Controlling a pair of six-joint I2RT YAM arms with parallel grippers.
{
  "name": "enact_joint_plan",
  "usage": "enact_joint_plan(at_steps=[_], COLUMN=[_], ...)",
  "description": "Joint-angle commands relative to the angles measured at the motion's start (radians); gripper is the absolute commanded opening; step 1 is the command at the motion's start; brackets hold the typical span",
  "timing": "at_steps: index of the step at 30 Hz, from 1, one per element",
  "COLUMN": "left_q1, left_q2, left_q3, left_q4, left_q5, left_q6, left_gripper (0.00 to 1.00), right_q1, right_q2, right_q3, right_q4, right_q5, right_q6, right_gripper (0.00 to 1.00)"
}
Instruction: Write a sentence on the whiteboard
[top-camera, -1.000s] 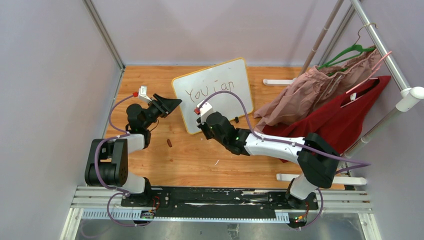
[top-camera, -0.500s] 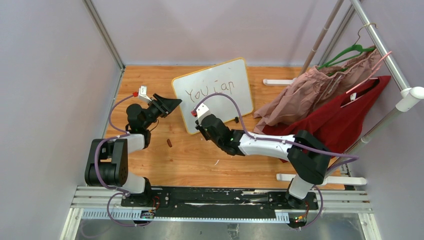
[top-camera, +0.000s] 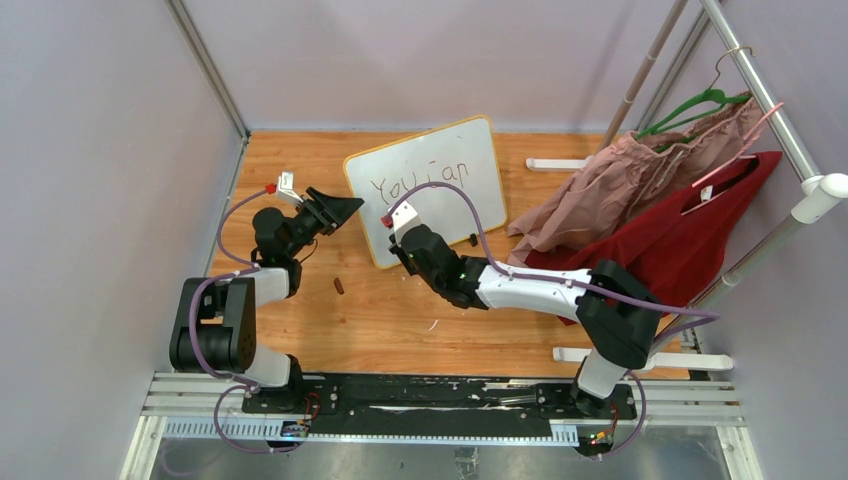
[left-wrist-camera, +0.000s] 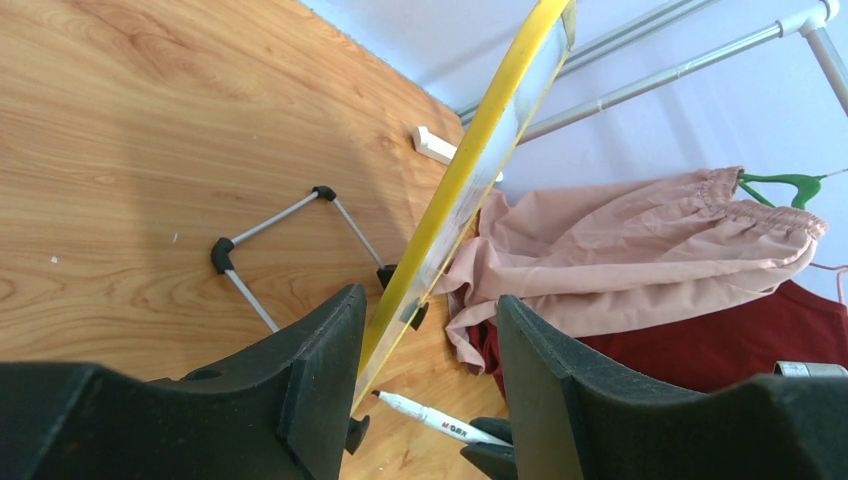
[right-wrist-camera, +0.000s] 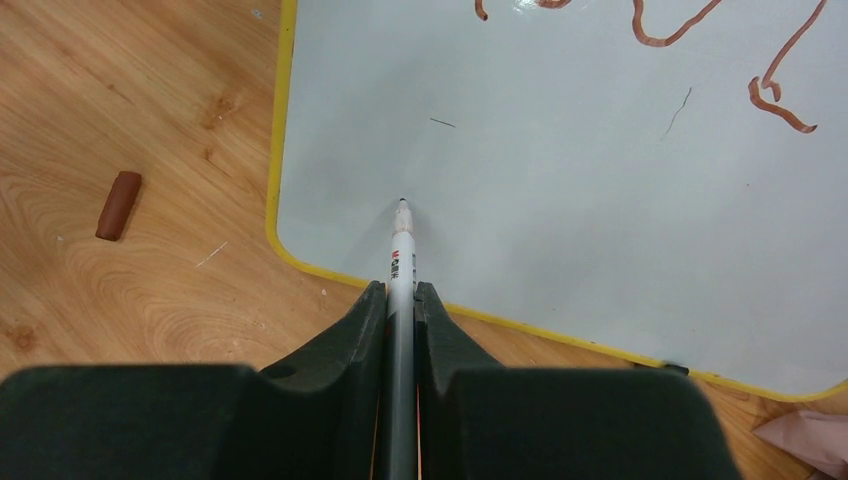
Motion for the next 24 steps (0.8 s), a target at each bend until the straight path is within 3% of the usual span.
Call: enact_joint_plan(at_steps=[1, 24], left_q1=[-0.005, -0.005], left_q2=[-0.007, -0.005], left_q3=[0.003, 0.002], left_q4=[0.034, 0.041], left_q5=[0.009, 0.009], left_q6=[-0.004, -0.009], left_gripper=[0.56, 0.56], right_q1=[0.013, -0.022], right_q2=[0.0, 0.046], right_q3=[0.033, 0.109], right_q4=[0.032, 0.013], right_q5=[0.042, 0.028], right_q6=[-0.009, 0.006], right_gripper=[0.0, 0.0])
